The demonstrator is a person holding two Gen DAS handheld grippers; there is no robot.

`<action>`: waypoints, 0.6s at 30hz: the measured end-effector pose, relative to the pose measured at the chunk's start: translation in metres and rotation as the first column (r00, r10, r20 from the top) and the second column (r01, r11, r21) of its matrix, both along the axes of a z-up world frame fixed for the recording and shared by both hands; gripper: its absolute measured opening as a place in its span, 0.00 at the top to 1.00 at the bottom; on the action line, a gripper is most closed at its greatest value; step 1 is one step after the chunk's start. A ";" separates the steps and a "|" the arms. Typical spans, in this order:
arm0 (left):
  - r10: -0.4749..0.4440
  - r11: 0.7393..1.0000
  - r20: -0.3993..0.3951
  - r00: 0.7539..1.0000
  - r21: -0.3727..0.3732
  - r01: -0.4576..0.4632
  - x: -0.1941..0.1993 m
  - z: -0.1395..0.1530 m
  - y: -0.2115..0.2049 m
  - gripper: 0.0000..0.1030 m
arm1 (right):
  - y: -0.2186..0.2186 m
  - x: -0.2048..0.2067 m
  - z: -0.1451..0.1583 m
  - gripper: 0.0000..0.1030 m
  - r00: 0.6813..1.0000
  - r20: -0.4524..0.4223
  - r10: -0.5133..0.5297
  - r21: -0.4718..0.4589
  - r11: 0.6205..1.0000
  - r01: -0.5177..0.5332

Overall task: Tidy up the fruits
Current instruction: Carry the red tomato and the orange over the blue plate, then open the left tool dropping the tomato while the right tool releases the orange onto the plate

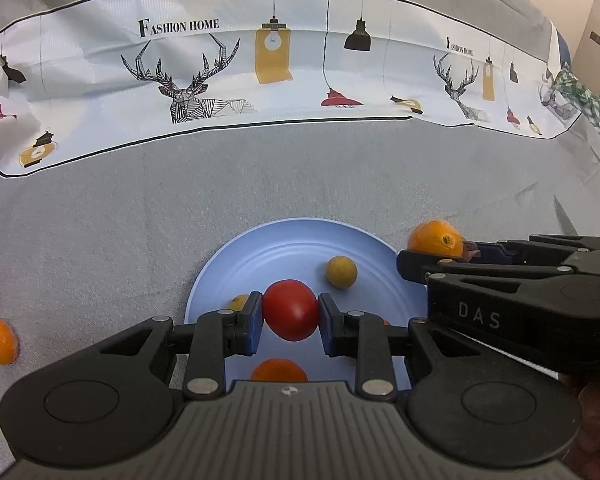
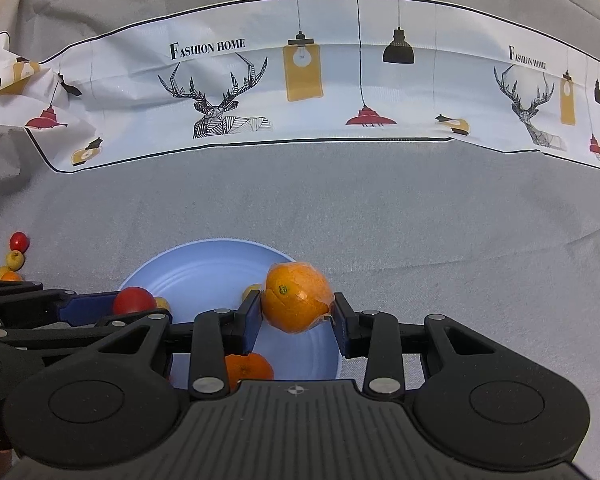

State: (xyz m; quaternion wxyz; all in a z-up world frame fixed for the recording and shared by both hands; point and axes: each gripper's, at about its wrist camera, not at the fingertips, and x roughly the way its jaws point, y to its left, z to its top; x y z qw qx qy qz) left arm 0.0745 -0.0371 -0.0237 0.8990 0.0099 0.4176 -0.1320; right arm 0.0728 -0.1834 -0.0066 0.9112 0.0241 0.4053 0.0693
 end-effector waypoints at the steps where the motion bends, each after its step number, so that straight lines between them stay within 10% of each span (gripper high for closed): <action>1: -0.001 1.000 -0.001 1.000 0.004 0.001 0.000 0.000 -0.001 0.69 | 0.001 0.000 0.000 0.63 1.000 0.000 0.002 -0.001 1.000 -0.002; 18: -0.003 1.000 -0.010 1.000 0.020 0.003 0.000 -0.001 -0.002 0.69 | 0.005 0.003 -0.002 0.63 1.000 -0.023 0.006 -0.009 1.000 -0.006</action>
